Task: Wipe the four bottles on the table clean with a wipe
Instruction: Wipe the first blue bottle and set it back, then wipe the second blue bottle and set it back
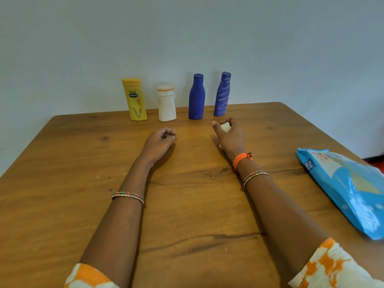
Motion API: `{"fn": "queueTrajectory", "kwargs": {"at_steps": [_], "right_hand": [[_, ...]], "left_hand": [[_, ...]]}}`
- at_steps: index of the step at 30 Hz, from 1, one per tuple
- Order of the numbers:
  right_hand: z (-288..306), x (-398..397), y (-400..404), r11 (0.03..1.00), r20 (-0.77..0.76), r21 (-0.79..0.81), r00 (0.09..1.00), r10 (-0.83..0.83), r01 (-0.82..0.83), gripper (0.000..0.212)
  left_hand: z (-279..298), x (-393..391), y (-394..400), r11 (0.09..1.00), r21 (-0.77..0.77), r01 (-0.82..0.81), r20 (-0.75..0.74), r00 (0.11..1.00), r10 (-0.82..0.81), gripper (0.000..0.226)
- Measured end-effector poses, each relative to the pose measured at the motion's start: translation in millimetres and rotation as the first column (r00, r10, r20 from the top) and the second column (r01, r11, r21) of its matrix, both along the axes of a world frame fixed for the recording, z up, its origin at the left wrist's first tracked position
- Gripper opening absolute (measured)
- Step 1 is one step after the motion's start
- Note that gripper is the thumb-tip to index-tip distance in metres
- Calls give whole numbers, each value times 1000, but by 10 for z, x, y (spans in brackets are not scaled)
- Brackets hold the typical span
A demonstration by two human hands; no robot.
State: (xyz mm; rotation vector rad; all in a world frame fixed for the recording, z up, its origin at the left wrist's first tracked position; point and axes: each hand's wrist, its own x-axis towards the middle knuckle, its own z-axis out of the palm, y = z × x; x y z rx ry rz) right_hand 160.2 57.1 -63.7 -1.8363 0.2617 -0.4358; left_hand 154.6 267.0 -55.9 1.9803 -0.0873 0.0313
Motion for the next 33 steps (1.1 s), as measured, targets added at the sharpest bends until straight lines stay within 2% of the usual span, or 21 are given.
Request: {"fn": "queueTrajectory", "kwargs": {"at_steps": [6, 9, 11, 14, 16, 18, 21, 23, 25, 27, 29, 31, 32, 33], "right_hand": [[-12, -350, -31, 998, -41, -4, 998, 56, -56, 36], [21, -506, -28, 997, -62, 11, 995, 77, -76, 38], [37, -586, -37, 990, -109, 85, 987, 118, -109, 40], [66, -622, -52, 959, -201, 248, 961, 192, -139, 26], [123, -573, -69, 938, -260, 338, 951, 167, -73, 30], [194, -502, -100, 900, -311, 437, 938, 152, -1, 38], [263, -290, -182, 848, -305, 530, 938, 166, 22, 37], [289, -94, -233, 906, -241, 421, 969, 52, 55, 25], [291, 116, -310, 973, -132, 193, 986, -99, 123, 15], [284, 295, -400, 993, -118, -55, 987, -113, 107, 8], [250, 487, -425, 957, -251, -292, 965, -77, 0, 26], [211, 784, -437, 955, -217, -294, 970, -106, 39, 73], [194, 910, -427, 963, -201, -267, 975, -98, 42, 92], [181, 1027, -408, 963, -189, -268, 979, -78, 25, 101]], "left_hand": [[-78, -221, -142, 940, 334, 75, 61, 993, -101, 28], [-89, -326, -197, 906, 413, 89, 41, 992, -116, 34], [-76, -410, -234, 882, 459, 109, 28, 990, -137, 38], [-66, -496, -309, 826, 545, 143, 22, 983, -184, 46], [-52, -509, -365, 881, 450, 144, 18, 985, -170, 47], [-29, -488, -437, 964, 227, 137, 2, 990, -141, 45], [14, -385, -570, 992, 14, 128, 37, 991, -128, 40], [67, -253, -658, 992, -60, 116, 48, 992, -113, 35], [103, -93, -755, 987, -111, 116, 38, 993, -113, 33], [90, 49, -828, 981, -155, 116, 26, 993, -113, 29], [33, 168, -878, 976, -191, 105, -13, 994, -109, 24], [-11, 257, -897, 976, -202, 86, -64, 993, -101, 19], [-17, 285, -897, 977, -196, 84, -80, 992, -101, 18], [-21, 318, -888, 978, -192, 87, -88, 990, -106, 19]]}}
